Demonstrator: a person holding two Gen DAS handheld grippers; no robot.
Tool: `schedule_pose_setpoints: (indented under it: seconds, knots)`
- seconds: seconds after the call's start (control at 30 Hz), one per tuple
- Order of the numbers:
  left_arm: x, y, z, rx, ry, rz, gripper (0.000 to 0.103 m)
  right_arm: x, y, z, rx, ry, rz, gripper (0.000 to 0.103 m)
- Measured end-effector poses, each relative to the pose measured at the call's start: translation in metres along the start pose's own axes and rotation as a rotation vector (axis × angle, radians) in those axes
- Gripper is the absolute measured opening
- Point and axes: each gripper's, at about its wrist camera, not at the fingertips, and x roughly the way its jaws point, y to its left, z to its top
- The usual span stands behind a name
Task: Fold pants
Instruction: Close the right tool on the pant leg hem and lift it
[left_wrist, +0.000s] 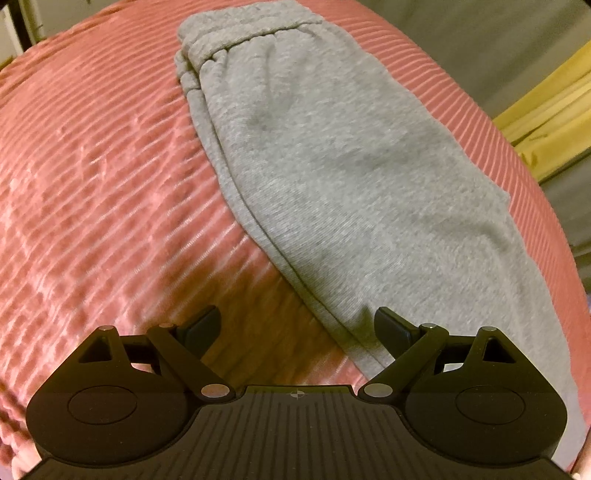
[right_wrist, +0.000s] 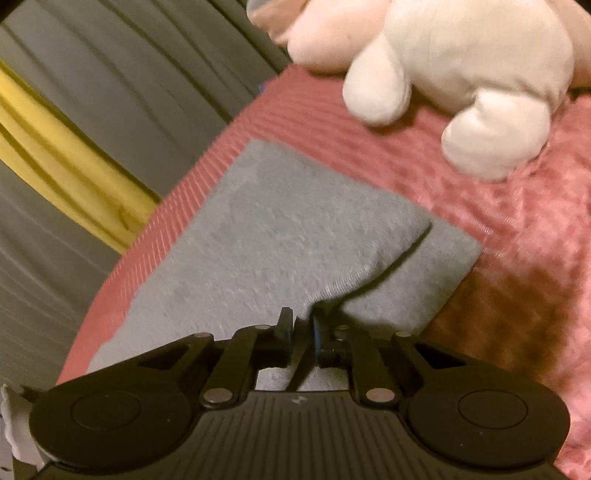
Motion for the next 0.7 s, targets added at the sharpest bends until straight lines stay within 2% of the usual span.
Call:
schedule_pose_setpoints:
  seconds: [0.03,0.1,0.23,0.27,0.33,0.4,0.5,0.6,0.7]
  knots:
    - [0.0,0.0,0.0,0.0,0.001,-0.001,0.094,0.003,0.0,0.001,0.002,0.011,0.001,0.012]
    - [0.0,0.001,0.0,-0.003,0.002,-0.005,0.094,0.001,0.004,0.001,-0.026,-0.011,0.002,0.004]
    - [0.0,0.003,0.0,-0.013,0.005,-0.013,0.094,-0.017,0.018,-0.003,-0.121,-0.089,-0.005,0.003]
    - [0.0,0.003,0.0,-0.013,0.006,-0.011,0.094,-0.015,0.019,-0.004,-0.149,-0.079,-0.04,0.003]
    - [0.001,0.001,0.0,-0.008,0.009,-0.009,0.094,0.002,0.021,-0.007,-0.2,0.003,-0.15,0.003]
    - [0.002,-0.001,0.0,-0.004,0.012,-0.007,0.094,0.01,0.026,-0.007,-0.215,0.036,-0.187,0.004]
    - [0.001,0.001,0.001,-0.016,0.011,-0.014,0.094,0.01,0.04,-0.009,-0.295,0.021,-0.237,0.007]
    - [0.0,0.002,0.0,-0.018,0.004,-0.021,0.094,0.009,0.04,-0.007,-0.286,0.01,-0.254,0.012]
    - [0.0,0.003,-0.001,-0.022,0.008,-0.023,0.094,0.003,0.035,-0.006,-0.25,-0.022,-0.272,0.029]
